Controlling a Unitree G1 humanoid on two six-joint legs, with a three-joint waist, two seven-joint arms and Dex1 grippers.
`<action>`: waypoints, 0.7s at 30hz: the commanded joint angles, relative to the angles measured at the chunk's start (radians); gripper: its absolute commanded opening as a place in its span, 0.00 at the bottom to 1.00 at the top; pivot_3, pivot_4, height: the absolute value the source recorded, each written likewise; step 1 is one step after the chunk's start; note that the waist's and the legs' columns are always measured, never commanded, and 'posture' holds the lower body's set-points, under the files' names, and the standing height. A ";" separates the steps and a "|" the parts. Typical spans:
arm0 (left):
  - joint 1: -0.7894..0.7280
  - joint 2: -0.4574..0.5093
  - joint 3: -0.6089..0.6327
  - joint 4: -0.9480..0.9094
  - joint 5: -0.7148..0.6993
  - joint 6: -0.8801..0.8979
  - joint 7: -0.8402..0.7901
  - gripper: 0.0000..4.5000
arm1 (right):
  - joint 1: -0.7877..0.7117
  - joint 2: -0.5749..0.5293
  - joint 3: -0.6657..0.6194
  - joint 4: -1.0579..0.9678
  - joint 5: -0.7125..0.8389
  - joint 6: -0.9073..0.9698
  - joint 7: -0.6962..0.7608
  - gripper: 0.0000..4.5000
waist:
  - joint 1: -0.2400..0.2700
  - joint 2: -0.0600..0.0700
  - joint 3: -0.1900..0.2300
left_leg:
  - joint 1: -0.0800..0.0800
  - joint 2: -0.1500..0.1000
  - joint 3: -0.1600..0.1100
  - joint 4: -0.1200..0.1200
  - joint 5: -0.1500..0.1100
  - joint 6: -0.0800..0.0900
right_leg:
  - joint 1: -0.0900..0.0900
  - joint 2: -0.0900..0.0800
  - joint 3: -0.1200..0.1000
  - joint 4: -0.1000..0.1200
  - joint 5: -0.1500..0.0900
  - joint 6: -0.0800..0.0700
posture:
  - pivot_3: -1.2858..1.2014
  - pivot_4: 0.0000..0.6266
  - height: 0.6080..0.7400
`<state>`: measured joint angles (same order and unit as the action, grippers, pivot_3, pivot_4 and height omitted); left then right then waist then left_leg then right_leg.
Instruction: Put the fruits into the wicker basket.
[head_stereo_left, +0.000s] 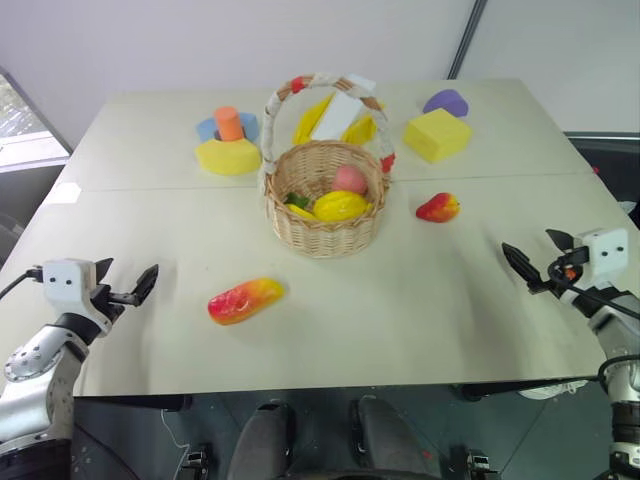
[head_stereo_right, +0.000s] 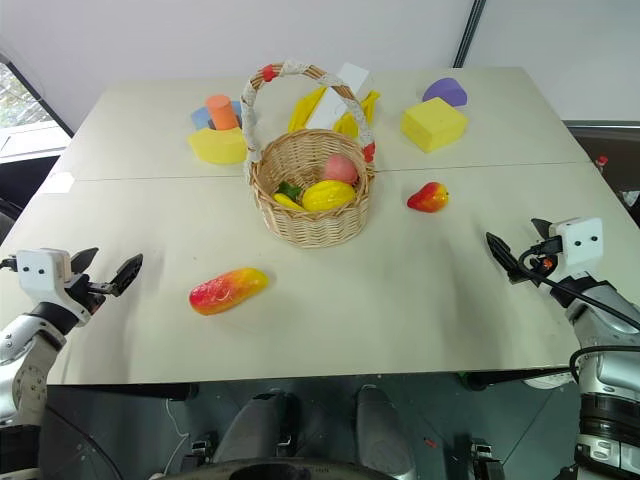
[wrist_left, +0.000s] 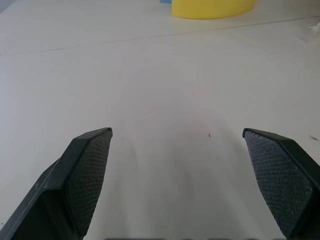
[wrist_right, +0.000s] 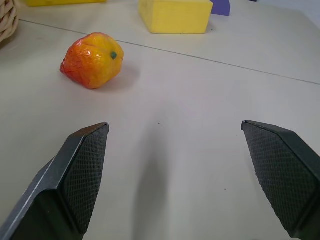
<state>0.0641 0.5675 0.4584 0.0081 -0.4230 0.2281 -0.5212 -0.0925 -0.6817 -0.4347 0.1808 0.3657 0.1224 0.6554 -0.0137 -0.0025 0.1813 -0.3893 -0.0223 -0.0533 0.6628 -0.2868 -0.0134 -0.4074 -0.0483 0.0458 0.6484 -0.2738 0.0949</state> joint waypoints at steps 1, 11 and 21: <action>0.005 0.014 0.011 -0.024 0.004 0.003 -0.003 1.00 | -0.012 -0.001 -0.008 -0.018 0.004 -0.019 0.002 0.99 | 0.000 0.000 0.000 | 0.000 0.000 0.000 0.000 0.000 0.000 | 0.000 0.000 0.000 0.000 0.000 0.000 | 0.52 0.24 1.00; -0.002 0.004 0.020 -0.036 -0.020 0.024 -0.010 1.00 | -0.013 -0.005 -0.007 -0.025 0.007 -0.018 0.007 0.99 | 0.000 0.000 0.000 | 0.000 0.000 0.000 0.000 0.000 0.000 | 0.000 0.000 0.000 0.000 0.000 0.000 | 0.52 0.24 1.00; -0.022 0.027 -0.005 -0.148 -0.043 0.077 -0.043 1.00 | -0.048 -0.022 0.013 -0.069 0.019 0.005 0.039 0.99 | 0.000 0.000 0.000 | 0.000 0.000 0.000 0.000 0.000 0.000 | 0.000 0.000 0.000 0.000 0.000 0.000 | 0.52 0.24 1.00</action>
<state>0.0546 0.5692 0.4496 -0.0839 -0.4429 0.2985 -0.5438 -0.1277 -0.6819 -0.4070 0.1699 0.3671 0.1271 0.6824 -0.0135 -0.0025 0.1813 -0.3893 -0.0223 -0.0533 0.6628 -0.2868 -0.0134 -0.4075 -0.0482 0.0458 0.6485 -0.2738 0.0949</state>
